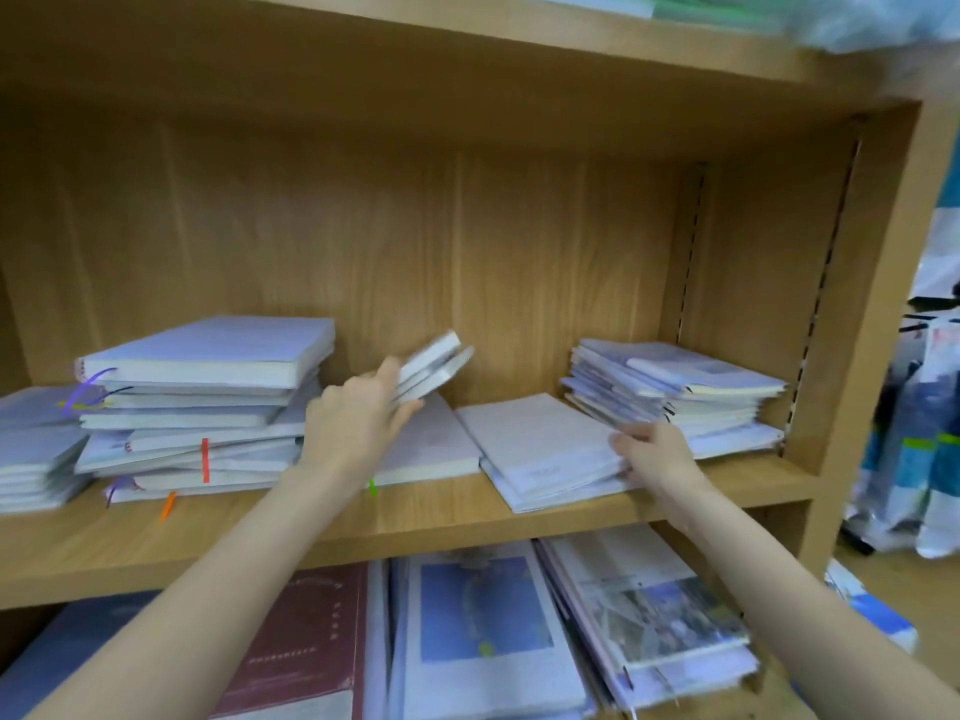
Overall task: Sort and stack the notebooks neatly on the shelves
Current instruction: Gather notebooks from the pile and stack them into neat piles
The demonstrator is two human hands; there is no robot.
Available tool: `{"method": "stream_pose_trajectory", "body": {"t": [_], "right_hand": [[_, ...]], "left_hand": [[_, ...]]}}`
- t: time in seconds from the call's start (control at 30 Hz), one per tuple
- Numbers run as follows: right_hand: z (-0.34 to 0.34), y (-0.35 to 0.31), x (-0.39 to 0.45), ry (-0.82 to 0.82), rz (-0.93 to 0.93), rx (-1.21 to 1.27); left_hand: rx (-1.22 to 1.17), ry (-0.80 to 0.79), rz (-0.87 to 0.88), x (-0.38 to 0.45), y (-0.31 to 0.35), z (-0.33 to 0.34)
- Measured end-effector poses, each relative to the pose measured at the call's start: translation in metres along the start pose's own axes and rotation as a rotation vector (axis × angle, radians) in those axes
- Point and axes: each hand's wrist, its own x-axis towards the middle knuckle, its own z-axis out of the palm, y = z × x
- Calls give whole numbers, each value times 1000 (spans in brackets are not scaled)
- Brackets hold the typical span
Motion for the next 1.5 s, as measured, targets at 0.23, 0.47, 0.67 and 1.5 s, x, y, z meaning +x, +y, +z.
{"method": "stream_pose_trajectory", "body": {"t": [0.23,0.47,0.67,1.5], "right_hand": [[9,11,-27,-119,-607,-543],[35,17,-30,-259,-651,-694],[42,4,-11,-262,-521,-787],[26,-64,17,-41,-78,474]], "left_hand": [[148,-35,292,-29,7,21],[144,-25,338,-28,7,16],[55,-92,232,-29,11,12],[-250,-139,0,-63,-38,-2]]}}
